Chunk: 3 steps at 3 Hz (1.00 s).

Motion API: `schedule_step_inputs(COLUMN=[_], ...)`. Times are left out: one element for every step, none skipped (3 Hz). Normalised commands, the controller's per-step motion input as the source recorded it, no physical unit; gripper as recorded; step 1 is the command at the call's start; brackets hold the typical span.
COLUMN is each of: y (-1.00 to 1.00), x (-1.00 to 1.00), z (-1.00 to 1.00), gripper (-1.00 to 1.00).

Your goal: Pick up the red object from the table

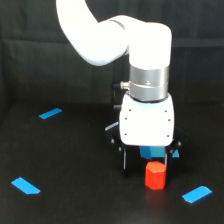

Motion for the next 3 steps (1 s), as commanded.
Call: schedule_step_inputs(y=[-0.35,-0.01,-0.12], x=[-0.01,0.15,0.1], z=[-0.22,-0.36,-0.27], gripper=[-0.65,-0.92,-0.93])
